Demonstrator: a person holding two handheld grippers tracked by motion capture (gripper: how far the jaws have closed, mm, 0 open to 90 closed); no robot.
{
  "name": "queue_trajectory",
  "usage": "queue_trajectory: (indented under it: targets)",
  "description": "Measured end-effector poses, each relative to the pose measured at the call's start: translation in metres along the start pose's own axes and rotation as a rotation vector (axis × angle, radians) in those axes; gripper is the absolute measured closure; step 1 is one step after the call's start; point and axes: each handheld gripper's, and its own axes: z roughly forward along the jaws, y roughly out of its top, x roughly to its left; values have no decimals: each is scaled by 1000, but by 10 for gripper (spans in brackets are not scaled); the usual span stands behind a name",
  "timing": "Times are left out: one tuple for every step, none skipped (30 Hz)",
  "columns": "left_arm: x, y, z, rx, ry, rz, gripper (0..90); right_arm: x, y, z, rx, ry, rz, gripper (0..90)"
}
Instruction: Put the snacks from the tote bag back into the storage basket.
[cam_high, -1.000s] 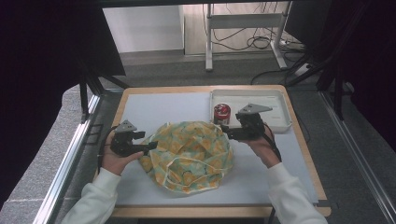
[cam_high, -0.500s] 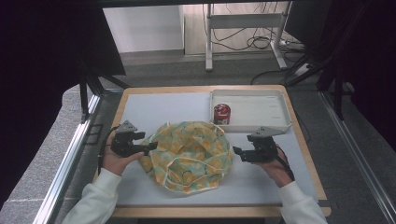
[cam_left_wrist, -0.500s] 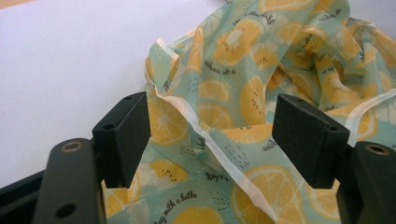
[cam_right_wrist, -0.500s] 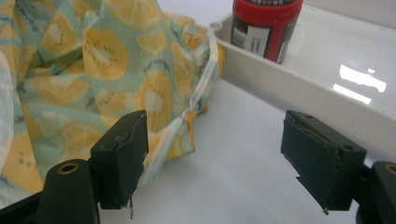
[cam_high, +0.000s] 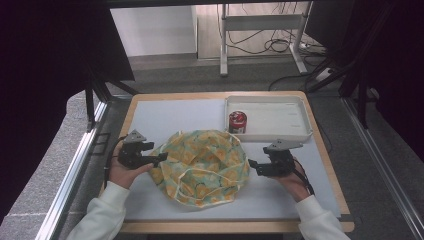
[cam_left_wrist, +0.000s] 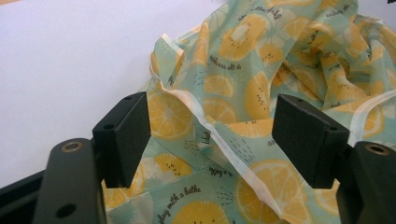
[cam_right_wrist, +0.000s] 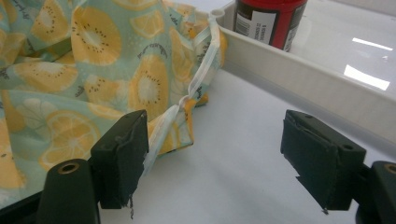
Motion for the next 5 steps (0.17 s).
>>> queue_trajectory:
  targets:
    - [0,0,0,1,0,1,285,0,0,-1,-5,-2,0,233]
    - [-1,0,0,1,0,4,285,0,0,-1,-9,-6,1,232]
    - [-1,0,-1,1,0,6,285,0,0,-2,-15,-6,1,232]
    - [-1,0,-1,1,-1,7,284,0,0,-3,-18,-9,1,229]
    - [-2,0,-1,1,-2,7,284,0,-1,-3,-20,-9,1,227]
